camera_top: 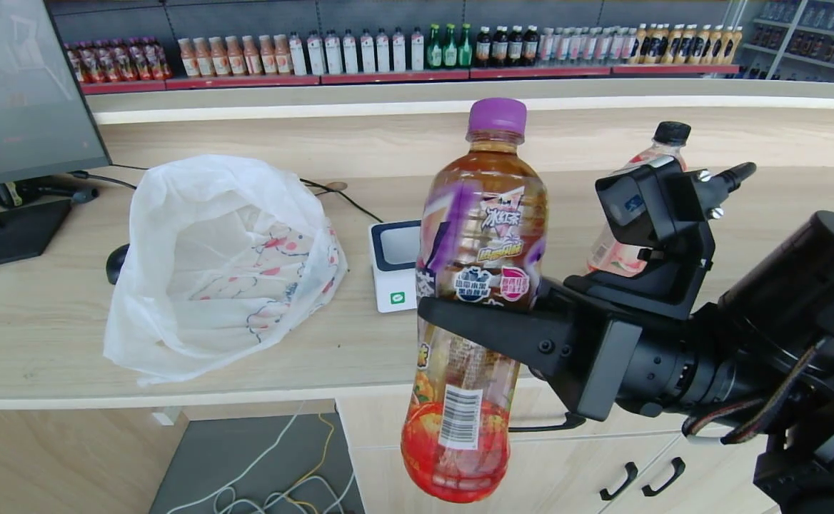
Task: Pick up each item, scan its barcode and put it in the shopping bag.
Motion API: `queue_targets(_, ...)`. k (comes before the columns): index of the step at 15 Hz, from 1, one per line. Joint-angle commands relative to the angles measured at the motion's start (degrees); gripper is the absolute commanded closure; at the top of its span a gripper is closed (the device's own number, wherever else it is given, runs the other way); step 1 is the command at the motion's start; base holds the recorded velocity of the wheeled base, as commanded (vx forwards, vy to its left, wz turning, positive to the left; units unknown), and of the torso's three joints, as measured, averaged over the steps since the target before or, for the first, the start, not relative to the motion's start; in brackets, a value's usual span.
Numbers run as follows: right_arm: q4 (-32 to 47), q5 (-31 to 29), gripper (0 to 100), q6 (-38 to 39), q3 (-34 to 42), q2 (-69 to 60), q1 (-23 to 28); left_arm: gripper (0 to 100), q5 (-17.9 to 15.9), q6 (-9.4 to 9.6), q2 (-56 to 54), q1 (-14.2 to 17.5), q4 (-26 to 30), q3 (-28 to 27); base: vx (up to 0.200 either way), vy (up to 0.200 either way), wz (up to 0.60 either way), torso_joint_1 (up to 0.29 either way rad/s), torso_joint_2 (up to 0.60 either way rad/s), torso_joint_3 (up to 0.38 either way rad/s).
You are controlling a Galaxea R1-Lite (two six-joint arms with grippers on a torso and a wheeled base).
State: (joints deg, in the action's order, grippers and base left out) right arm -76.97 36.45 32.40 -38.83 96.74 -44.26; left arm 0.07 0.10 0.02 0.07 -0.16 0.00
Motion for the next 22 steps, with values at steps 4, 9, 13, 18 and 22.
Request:
queue_targets(4,0.0,-0.1,100,-0.1,0.0,0.2,0.0,0,0.0,-0.01,0.0,0.0,0.0,0.0,0.000,0.000,0.00,0.000,0.00,0.000)
queue_targets(9,0.0,-0.1,100,-0.2,0.0,0.1,0.0,0,0.0,-0.01,0.0,0.0,0.0,0.0,0.000,0.000,0.00,0.000,0.00,0.000)
queue_targets(13,-0.1,-0.2,100,-0.4,0.0,0.0,0.0,0,0.0,-0.01,0.0,0.0,0.0,0.0,0.000,0.000,0.00,0.000,0.00,0.000)
queue_targets(18,-0.5,-0.4,100,-1.2,0.0,-0.4,0.1,0,0.0,-0.01,0.0,0.0,0.0,0.0,0.000,0.000,0.00,0.000,0.00,0.000)
queue_targets(22,-0.5,-1.0,100,-6.0,0.3,-0.6,0.0,0,0.0,-0.01,0.0,0.0,0.0,0.0,0.000,0.000,0.00,0.000,0.00,0.000)
